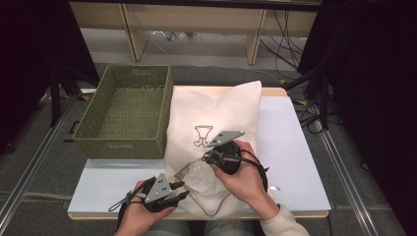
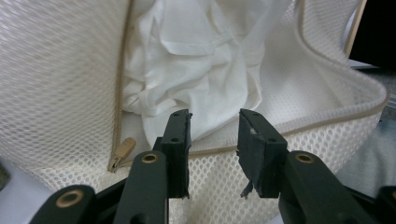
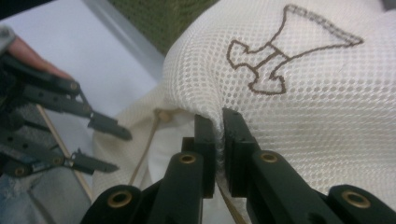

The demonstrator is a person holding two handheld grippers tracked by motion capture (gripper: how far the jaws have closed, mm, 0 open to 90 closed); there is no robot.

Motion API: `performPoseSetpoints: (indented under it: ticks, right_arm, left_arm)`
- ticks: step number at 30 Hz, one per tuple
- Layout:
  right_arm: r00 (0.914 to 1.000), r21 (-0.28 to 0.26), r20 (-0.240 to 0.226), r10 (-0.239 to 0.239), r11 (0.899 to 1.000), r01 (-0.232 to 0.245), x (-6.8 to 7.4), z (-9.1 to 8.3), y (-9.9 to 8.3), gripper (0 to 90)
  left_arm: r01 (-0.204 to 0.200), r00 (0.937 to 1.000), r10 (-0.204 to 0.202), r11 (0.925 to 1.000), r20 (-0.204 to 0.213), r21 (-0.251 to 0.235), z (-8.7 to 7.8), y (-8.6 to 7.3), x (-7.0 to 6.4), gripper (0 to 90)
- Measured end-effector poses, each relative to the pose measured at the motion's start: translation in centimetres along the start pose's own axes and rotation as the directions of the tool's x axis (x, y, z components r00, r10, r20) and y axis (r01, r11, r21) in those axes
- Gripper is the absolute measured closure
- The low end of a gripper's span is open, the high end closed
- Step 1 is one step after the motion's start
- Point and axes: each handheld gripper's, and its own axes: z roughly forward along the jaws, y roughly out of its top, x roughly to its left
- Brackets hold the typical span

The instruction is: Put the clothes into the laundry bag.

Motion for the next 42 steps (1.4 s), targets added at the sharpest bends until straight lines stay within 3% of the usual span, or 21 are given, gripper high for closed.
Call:
performPoseSetpoints:
  ticks: [2, 8, 10, 12, 15, 16, 19, 20, 22, 24, 26, 28, 30, 31, 32, 34, 35, 38, 39, 41, 42]
  right_arm:
    - [0.9998, 0.045, -0.012, -0.017, 0.999, 0.017, 0.1, 0.4, -0.6, 86.0]
    - [0.9997, 0.139, -0.021, 0.012, 0.990, -0.009, 0.1, 1.2, -2.0, 85.9]
    - [0.9994, 0.139, -0.028, 0.019, 0.990, -0.015, 0.0, 1.3, -2.0, 85.9]
    - [0.9996, 0.139, -0.023, 0.017, 0.990, -0.014, -0.1, 1.3, -1.9, 85.8]
    - [0.9995, 0.138, -0.022, 0.020, 0.990, -0.017, 0.0, 1.4, -1.9, 85.7]
    - [0.9990, 0.139, -0.034, 0.031, 0.990, -0.026, 0.0, 1.4, -1.9, 85.7]
    - [0.9989, 0.138, -0.033, 0.032, 0.990, -0.027, -0.1, 1.4, -2.0, 85.6]
    - [0.9989, 0.143, -0.031, 0.036, 0.989, -0.031, -0.1, 1.4, -1.9, 85.6]
    - [0.9980, 0.140, -0.042, 0.048, 0.989, -0.042, -0.1, 1.4, -2.0, 85.6]
    - [0.9973, 0.146, -0.050, 0.055, 0.988, -0.047, -0.1, 1.5, -1.9, 85.6]
    - [0.9975, 0.148, -0.047, 0.053, 0.988, -0.045, -0.1, 1.5, -1.9, 85.5]
    - [0.9975, 0.146, -0.046, 0.054, 0.988, -0.046, -0.1, 1.5, -1.9, 85.5]
    - [0.9988, 0.134, -0.037, 0.030, 0.991, -0.025, -0.2, 1.5, -1.9, 85.9]
    - [0.9983, 0.125, -0.045, 0.036, 0.992, -0.030, -0.1, 1.4, -1.9, 86.1]
    - [0.9988, 0.120, -0.036, 0.032, 0.992, -0.028, 0.0, 1.4, -1.9, 86.2]
    - [0.9992, 0.098, -0.035, 0.017, 0.995, -0.014, -0.1, 1.3, -1.8, 86.5]
    - [0.9990, 0.089, -0.030, 0.032, 0.996, -0.029, 0.0, 1.1, -1.8, 86.5]
    - [0.9988, 0.061, -0.029, 0.039, 0.997, -0.037, -0.3, 0.7, -1.8, 86.7]
    - [0.9994, 0.036, -0.024, 0.024, 0.999, -0.024, -0.4, 0.8, -1.7, 86.7]
    - [0.9992, 0.024, -0.016, 0.037, 0.999, -0.037, -0.6, 0.5, -1.7, 86.8]
    - [0.9988, 0.006, -0.004, 0.049, 0.999, -0.049, -0.6, 0.5, -1.7, 86.8]
  left_arm:
    - [-0.011, 0.9997, 0.012, 0.9997, -0.021, 0.024, 0.2, -0.2, 0.2, 62.2]
    - [0.055, 0.9936, -0.049, 0.9972, -0.102, 0.051, 0.1, -0.6, 1.4, 55.8]
    - [0.053, 0.9918, -0.043, 0.9958, -0.120, 0.074, 0.1, -0.6, 2.0, 52.8]
    - [0.066, 0.9938, -0.054, 0.9902, -0.098, 0.123, 0.6, -0.6, 2.5, 49.5]
    - [0.077, 0.9926, -0.063, 0.9886, -0.104, 0.130, 1.5, -0.7, 3.1, 46.3]
    - [0.092, 0.9905, -0.076, 0.9862, -0.115, 0.138, 1.6, -0.6, 3.3, 45.3]
    - [0.059, 0.9824, -0.027, 0.9837, -0.185, 0.170, 1.7, -0.4, 3.9, 44.1]
    - [0.080, 0.9835, -0.052, 0.9842, -0.173, 0.158, 1.9, -0.5, 3.9, 44.0]
    - [0.084, 0.9863, -0.052, 0.9749, -0.156, 0.206, 2.0, -0.7, 3.9, 44.3]
    - [0.102, 0.9876, -0.073, 0.9712, -0.139, 0.215, 2.1, -0.8, 4.0, 47.8]
    - [0.155, 0.9812, -0.126, 0.9662, -0.146, 0.206, 2.1, -0.9, 4.0, 53.7]
    - [0.162, 0.9814, -0.132, 0.9605, -0.139, 0.226, 1.8, -0.9, 4.5, 62.0]
    - [0.145, 0.9837, -0.114, 0.9609, -0.139, 0.236, 1.7, -0.9, 4.8, 72.3]
    - [0.161, 0.9811, -0.131, 0.9618, -0.143, 0.222, 1.7, -1.0, 4.7, 75.7]
    - [0.143, 0.9808, -0.107, 0.9631, -0.163, 0.228, 1.5, -0.9, 4.7, 82.8]
    - [0.119, 0.9814, -0.084, 0.9712, -0.173, 0.206, 0.8, -1.0, 4.7, 85.2]
    - [0.158, 0.9756, -0.128, 0.9733, -0.178, 0.166, 0.1, -1.1, 4.5, 85.6]
    - [0.184, 0.9632, -0.183, 0.9828, -0.196, -0.015, -2.8, -1.3, 4.1, 85.8]
    - [0.183, 0.9611, -0.196, 0.9796, -0.194, -0.083, -3.6, -1.5, 3.9, 85.8]
    - [0.142, 0.9613, -0.171, 0.9795, -0.216, -0.143, -4.9, -1.7, 3.8, 85.8]
    - [0.140, 0.9594, -0.177, 0.9749, -0.219, -0.173, -5.5, -2.0, 3.5, 85.7]
